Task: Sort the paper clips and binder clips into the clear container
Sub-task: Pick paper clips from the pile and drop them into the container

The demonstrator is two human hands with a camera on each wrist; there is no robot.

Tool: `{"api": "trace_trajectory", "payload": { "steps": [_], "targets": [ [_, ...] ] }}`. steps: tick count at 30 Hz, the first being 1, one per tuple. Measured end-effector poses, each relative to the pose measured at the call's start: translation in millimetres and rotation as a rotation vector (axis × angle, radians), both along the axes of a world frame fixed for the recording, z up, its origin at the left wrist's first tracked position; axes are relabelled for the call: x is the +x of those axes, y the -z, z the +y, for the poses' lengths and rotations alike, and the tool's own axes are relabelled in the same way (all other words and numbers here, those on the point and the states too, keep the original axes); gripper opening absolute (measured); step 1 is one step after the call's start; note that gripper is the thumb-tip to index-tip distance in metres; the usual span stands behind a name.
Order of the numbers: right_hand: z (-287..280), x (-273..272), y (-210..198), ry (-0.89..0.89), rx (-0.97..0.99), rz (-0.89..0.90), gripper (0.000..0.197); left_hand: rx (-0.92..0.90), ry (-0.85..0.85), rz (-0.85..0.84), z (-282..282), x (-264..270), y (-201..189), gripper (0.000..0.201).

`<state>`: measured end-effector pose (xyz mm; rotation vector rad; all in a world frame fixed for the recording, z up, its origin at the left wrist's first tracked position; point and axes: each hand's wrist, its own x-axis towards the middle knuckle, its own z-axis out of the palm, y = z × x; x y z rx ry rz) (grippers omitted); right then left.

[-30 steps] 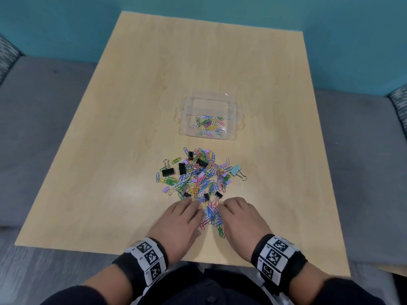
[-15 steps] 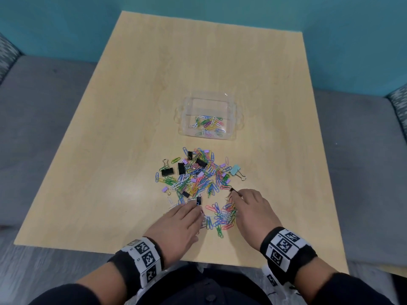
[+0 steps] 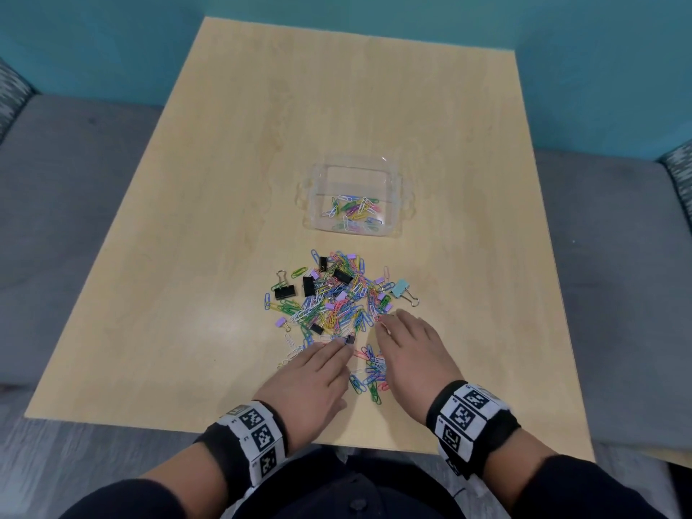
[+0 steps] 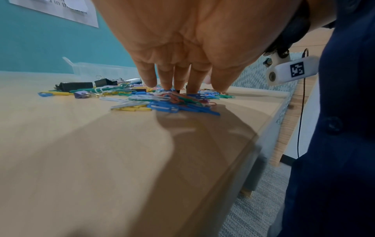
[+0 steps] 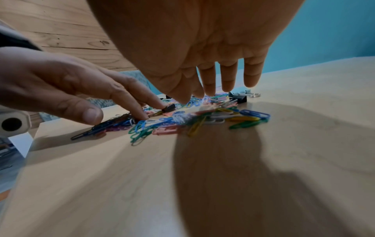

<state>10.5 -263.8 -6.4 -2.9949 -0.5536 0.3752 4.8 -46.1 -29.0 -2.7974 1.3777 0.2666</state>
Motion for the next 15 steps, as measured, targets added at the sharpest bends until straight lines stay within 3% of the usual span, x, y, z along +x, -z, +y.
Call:
{"api": "trace_trajectory", "payload": {
  "steps": [7,15],
  "targets": [
    [5.0,-8.9,-1.2,-0.041,-0.019,0.038,0.048,-0.001,0.051,-0.013,2.5,-0.9,-3.9,0.046],
    [17.3,-21.0,-2.4,-0.186,0.057,0.059,0.046,-0.065,-0.012,0.009,2.3,0.4,-3.5,0.046]
  ]
}}
